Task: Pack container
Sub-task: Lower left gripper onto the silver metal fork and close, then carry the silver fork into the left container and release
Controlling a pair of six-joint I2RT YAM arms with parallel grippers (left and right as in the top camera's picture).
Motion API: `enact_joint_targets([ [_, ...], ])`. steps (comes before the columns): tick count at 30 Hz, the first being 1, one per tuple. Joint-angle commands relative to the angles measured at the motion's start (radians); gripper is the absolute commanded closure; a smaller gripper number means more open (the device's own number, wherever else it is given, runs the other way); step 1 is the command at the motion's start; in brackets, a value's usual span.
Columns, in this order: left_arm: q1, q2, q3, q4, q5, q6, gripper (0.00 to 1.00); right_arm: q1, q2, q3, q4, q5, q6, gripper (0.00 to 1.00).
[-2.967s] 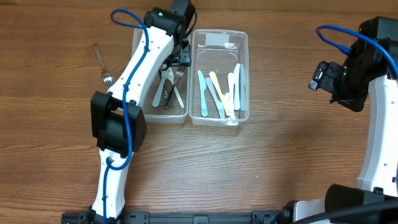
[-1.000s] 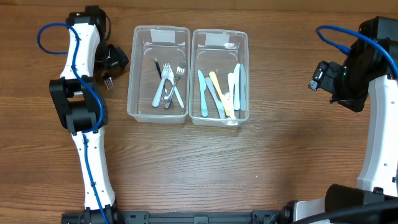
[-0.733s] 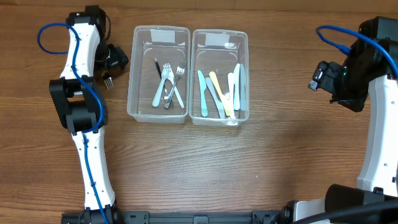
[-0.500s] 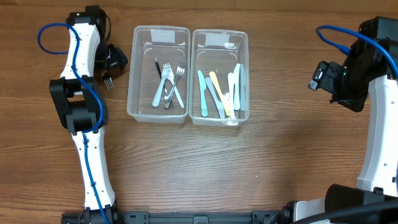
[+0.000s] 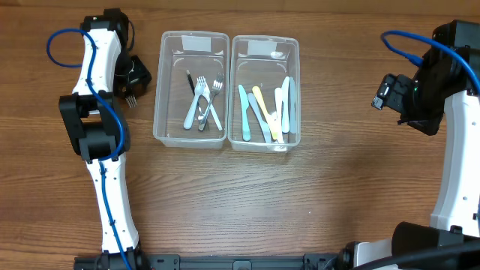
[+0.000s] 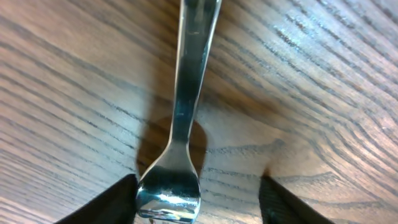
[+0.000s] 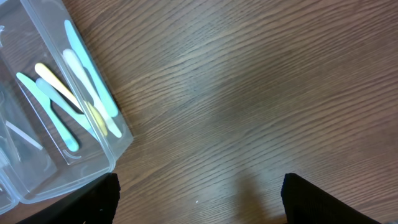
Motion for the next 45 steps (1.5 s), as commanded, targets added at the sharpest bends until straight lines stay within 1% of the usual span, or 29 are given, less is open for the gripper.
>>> enact_joint_targets([
  [1, 0.0, 0.056, -0.055, -0.016, -0.061, 0.007, 0.53, 0.0, -0.01, 0.002, 0.001, -0.003, 0.0, 0.14],
  [4, 0.0, 0.056, -0.055, -0.017, -0.065, 0.007, 0.64, 0.0, -0.01, 0.002, 0.0, -0.003, 0.0, 0.14],
  [6, 0.0, 0.056, -0.055, -0.021, -0.067, 0.007, 0.68, 0.0, -0.01, 0.002, 0.0, -0.002, 0.0, 0.14],
  [9, 0.0, 0.056, -0.055, -0.024, -0.067, 0.007, 0.77, 0.0, -0.01, 0.002, 0.0, -0.003, 0.0, 0.14],
  [13, 0.0, 0.056, -0.055, -0.023, -0.068, 0.007, 0.85, 0.0, -0.01, 0.002, 0.0, -0.003, 0.0, 0.14],
  [16, 0.0, 0.056, -0.055, -0.025, -0.069, 0.007, 0.96, 0.0, -0.01, 0.002, 0.001, -0.002, 0.0, 0.14],
  [20, -0.001, 0.035, -0.045, -0.04, -0.069, 0.007, 0.96, 0.0, -0.01, 0.002, 0.005, -0.002, 0.0, 0.14],
  [25, -0.018, -0.063, 0.004, -0.066, -0.073, 0.005, 0.96, 0.0, -0.01, 0.002, 0.015, -0.002, 0.0, 0.14],
  [33, -0.078, -0.39, 0.015, -0.068, -0.071, 0.0, 0.96, 0.0, -0.01, 0.002, 0.034, -0.002, -0.001, 0.14],
  [36, -0.139, -0.499, 0.015, -0.075, -0.064, 0.017, 0.96, 0.0, -0.01, 0.002, 0.05, -0.002, -0.001, 0.14],
  [40, -0.271, -0.597, 0.015, -0.074, -0.069, 0.057, 0.96, 0.0, -0.01, 0.002, 0.068, -0.002, -0.001, 0.14],
  [45, -0.436, -0.601, 0.012, -0.08, -0.074, 0.09, 0.96, 0.0, -0.01, 0.002, 0.073, -0.002, -0.001, 0.14],
])
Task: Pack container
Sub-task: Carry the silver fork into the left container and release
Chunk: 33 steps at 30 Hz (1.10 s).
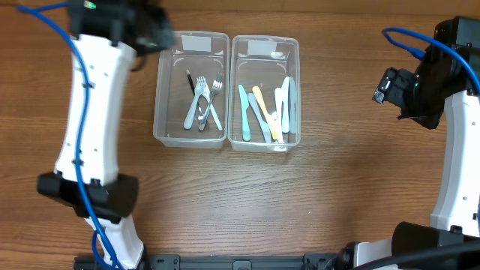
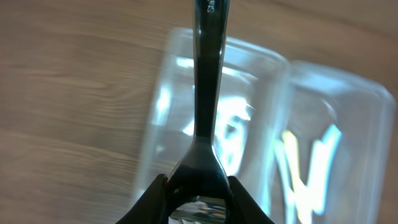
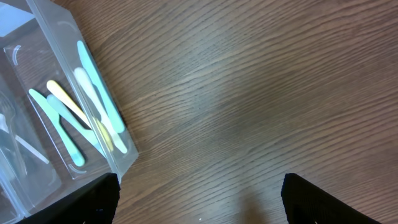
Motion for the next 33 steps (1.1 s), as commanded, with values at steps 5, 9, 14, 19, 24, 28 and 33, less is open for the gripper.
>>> enact_joint_targets([
  [5, -0.133, 0.139, -0.021, -0.009, -0.005, 0.028, 0.96, 0.0, -0.01, 0.002, 0.004, -0.002, -0.002, 0.14],
  [9, -0.133, 0.254, -0.021, -0.031, 0.002, 0.014, 0.96, 0.0, -0.01, 0.002, 0.004, -0.002, -0.002, 0.14],
  [14, -0.133, 0.366, -0.021, -0.043, 0.029, 0.014, 0.96, 0.0, -0.01, 0.002, 0.004, -0.002, -0.002, 0.14],
  [19, -0.133, 0.433, -0.021, -0.063, 0.032, 0.014, 0.75, 0.0, -0.01, 0.002, 0.004, -0.002, -0.002, 0.14],
  [24, -0.132, 0.428, -0.019, -0.068, 0.027, 0.014, 0.43, 0.0, -0.01, 0.002, 0.01, -0.002, -0.002, 0.14],
  [28, -0.132, 0.378, -0.017, -0.06, 0.026, 0.014, 0.37, 0.0, -0.01, 0.002, 0.053, -0.002, -0.002, 0.11],
  [33, -0.132, 0.241, -0.017, 0.014, 0.006, 0.042, 0.35, 0.004, -0.01, 0.002, 0.239, -0.045, -0.029, 0.05],
])
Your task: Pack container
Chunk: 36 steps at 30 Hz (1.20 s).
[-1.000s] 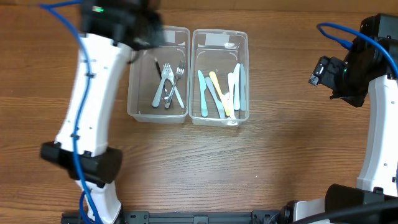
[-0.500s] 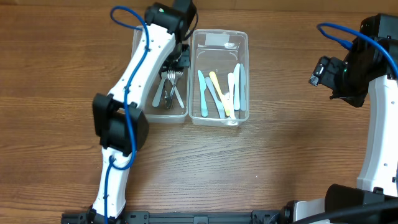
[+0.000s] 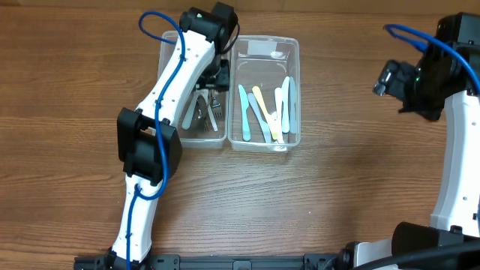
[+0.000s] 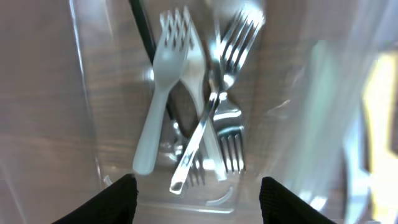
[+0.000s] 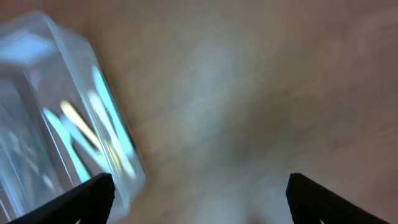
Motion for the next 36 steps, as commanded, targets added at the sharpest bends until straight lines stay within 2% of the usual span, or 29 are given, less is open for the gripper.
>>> enact_joint_targets([
  [1, 0.003, -0.195, 0.005, 0.066, -0.03, 0.027, 0.32, 0.006, -0.01, 0.004, 0.137, -0.074, -0.058, 0.02],
  [3, 0.003, -0.265, 0.005, 0.127, -0.075, 0.037, 0.28, 0.013, -0.01, 0.004, 0.254, -0.114, -0.087, 0.0],
  [4, 0.003, -0.299, 0.005, 0.167, -0.101, 0.037, 0.11, 0.016, -0.01, 0.004, 0.319, -0.114, -0.087, 0.0],
  [5, 0.003, -0.32, 0.005, 0.2, -0.118, 0.037, 0.0, 0.019, -0.009, 0.004, 0.37, -0.114, -0.087, 0.0],
  [8, 0.005, -0.359, 0.005, 0.293, -0.179, 0.037, 0.0, 0.021, -0.006, 0.004, 0.501, -0.137, -0.087, 0.0],
  [10, 0.01, -0.364, 0.005, 0.324, -0.221, 0.038, 0.0, 0.021, -0.006, 0.004, 0.516, -0.141, -0.087, 0.0],
  [13, 0.032, -0.364, 0.005, 0.32, -0.269, 0.045, 0.0, 0.018, -0.006, 0.004, 0.466, -0.14, -0.087, 0.0],
  [17, 0.072, -0.398, 0.005, 0.225, -0.325, 0.084, 0.0, 0.018, -0.019, 0.004, 0.401, -0.101, -0.087, 0.0],
  [19, 0.109, -0.448, 0.005, 0.182, -0.32, 0.029, 0.0, 0.018, -0.038, 0.004, 0.37, -0.076, -0.087, 0.0],
  [25, 0.208, -0.58, -0.019, 0.123, -0.209, -0.002, 0.0, 0.021, -0.1, -0.021, 0.296, -0.076, -0.086, 0.0],
  [30, 0.238, -0.659, -0.112, 0.106, -0.204, -0.018, 0.0, 0.022, -0.266, -0.247, 0.373, -0.076, -0.092, 0.0],
  [36, 0.238, -0.782, -0.393, 0.152, -0.204, -0.053, 0.0, 0.132, -0.638, -0.655, 0.529, 0.047, -0.14, 0.0],
])
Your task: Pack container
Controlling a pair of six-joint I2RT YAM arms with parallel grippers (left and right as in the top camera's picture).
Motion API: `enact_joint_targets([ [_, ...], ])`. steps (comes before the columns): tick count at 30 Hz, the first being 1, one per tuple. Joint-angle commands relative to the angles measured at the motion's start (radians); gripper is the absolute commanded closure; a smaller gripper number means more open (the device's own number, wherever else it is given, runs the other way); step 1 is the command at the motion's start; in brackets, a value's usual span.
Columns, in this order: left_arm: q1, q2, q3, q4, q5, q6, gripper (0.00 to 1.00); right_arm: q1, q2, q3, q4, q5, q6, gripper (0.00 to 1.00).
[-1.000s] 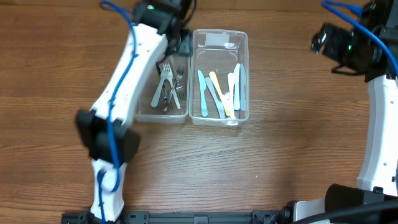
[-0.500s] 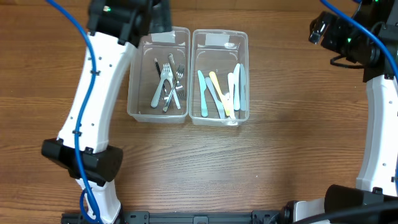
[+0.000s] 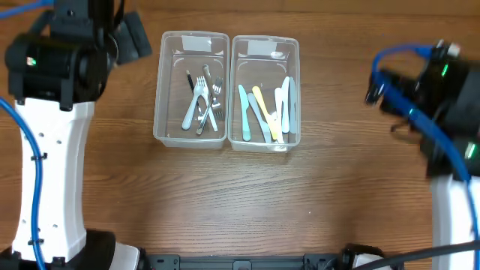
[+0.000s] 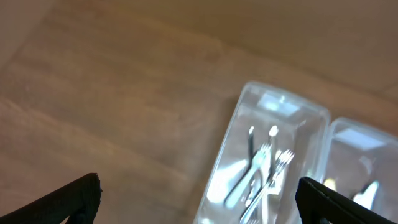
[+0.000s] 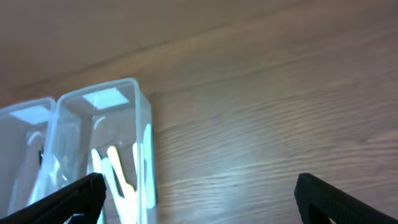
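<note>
Two clear plastic containers stand side by side. The left container (image 3: 160, 112) holds several forks (image 3: 202, 101), metal and plastic, which also show blurred in the left wrist view (image 4: 264, 168). The right container (image 3: 294, 127) holds several pastel plastic knives (image 3: 266, 109), seen again in the right wrist view (image 5: 118, 171). My left gripper (image 3: 137, 39) is raised high, left of the containers, open and empty (image 4: 198, 194). My right gripper (image 3: 379, 90) hangs high at the right, also open and empty (image 5: 199, 198).
Brown wooden table (image 3: 247, 202) all round the containers. Each container carries a white label at its far end (image 3: 196, 43). My left arm's white links (image 3: 52, 150) run down the left side, and the right arm with its blue cable (image 3: 420, 112) fills the right side.
My left gripper was open low over the fork container; now it is high up and off to the left of it. The right arm has also risen, with both containers now in its wrist view.
My left gripper stood open astride a metal fork on the table left of the containers. Then it was shut on the fork near the left container. Then it was open over that container, the fork among the others. Both arms are now raised.
</note>
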Motion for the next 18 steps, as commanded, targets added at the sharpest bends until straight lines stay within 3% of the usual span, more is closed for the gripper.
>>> enact_joint_targets([
  [1, 0.0, -0.068, -0.216, 0.045, 0.018, -0.047, 0.0, 0.096, -0.229, -0.197, 0.043, 0.107, -0.039, 0.0],
  [8, -0.002, -0.325, -0.577, 0.185, 0.017, -0.063, 0.0, 0.238, -0.579, -0.429, -0.025, 0.195, -0.026, 0.0],
  [18, -0.002, -0.727, -0.995, 0.349, -0.04, -0.072, 0.0, 0.259, -0.749, -0.494, -0.168, 0.192, 0.053, 0.0],
])
